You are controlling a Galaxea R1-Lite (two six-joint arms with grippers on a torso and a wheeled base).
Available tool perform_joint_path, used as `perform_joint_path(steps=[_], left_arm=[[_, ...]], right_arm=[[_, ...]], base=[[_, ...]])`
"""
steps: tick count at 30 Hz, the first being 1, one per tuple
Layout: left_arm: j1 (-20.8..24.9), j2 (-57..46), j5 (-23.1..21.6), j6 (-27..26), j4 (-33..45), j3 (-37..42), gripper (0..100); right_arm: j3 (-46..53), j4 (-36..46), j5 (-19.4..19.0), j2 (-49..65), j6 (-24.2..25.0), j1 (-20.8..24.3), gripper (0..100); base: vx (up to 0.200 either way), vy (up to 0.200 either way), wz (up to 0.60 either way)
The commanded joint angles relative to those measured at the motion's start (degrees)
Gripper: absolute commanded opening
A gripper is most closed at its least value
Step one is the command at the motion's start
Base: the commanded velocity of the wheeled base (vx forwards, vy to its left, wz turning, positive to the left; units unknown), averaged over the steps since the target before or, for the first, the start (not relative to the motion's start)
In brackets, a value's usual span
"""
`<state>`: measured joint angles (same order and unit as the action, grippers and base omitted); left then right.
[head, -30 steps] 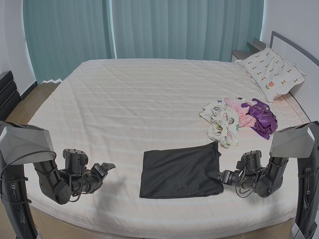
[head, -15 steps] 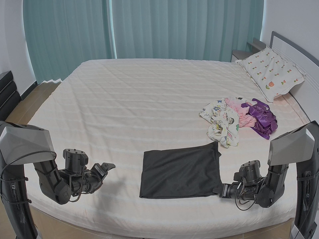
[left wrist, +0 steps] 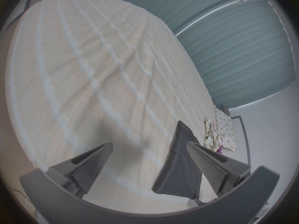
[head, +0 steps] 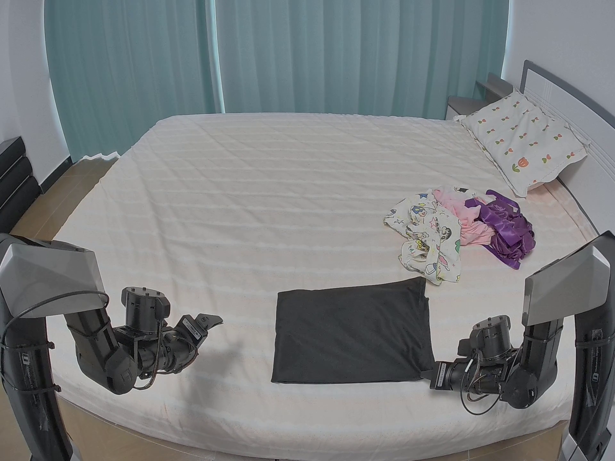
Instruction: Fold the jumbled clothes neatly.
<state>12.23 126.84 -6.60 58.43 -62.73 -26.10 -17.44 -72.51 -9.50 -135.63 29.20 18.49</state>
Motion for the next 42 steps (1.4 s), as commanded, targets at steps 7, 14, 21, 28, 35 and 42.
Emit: perform_joint_path(steps=[7,14,21,28,35,42], left_arm=[[0.0,0.0,0.0,0.1,0.0,-0.1,100],[-0.1,-0.3,-0.1,0.3,0.0,0.1,100],[0.0,-0.2,-0.1,0.3,0.0,0.2,100],[0.0,-0.1,-0.1,0.2,0.0,0.3,100],[0.0,-0.1,-0.1,0.1,0.0,0.3,100],[0.0,-0.1,0.0,0.1,-0.1,0.3,100]], right_arm=[[2.8,-1.1,-0.1,0.3,0.2,0.0,100],[5.8,-7.2,4.0,5.9,10.7,-2.1,100],[4.3,-7.7,2.9,4.2,21.4,-5.4,100],[3.0,-9.1,2.4,2.4,22.0,-6.5,100],[3.6,-13.6,2.6,-0.1,22.0,-6.4,100],[3.9,-15.2,2.8,-0.9,22.0,-6.2,100]], base=[[0.000,0.000,0.00],[0.000,0.000,0.00],[0.000,-0.086,0.00],[0.000,-0.200,0.00],[0.000,-0.200,0.00],[0.000,-0.114,0.00]])
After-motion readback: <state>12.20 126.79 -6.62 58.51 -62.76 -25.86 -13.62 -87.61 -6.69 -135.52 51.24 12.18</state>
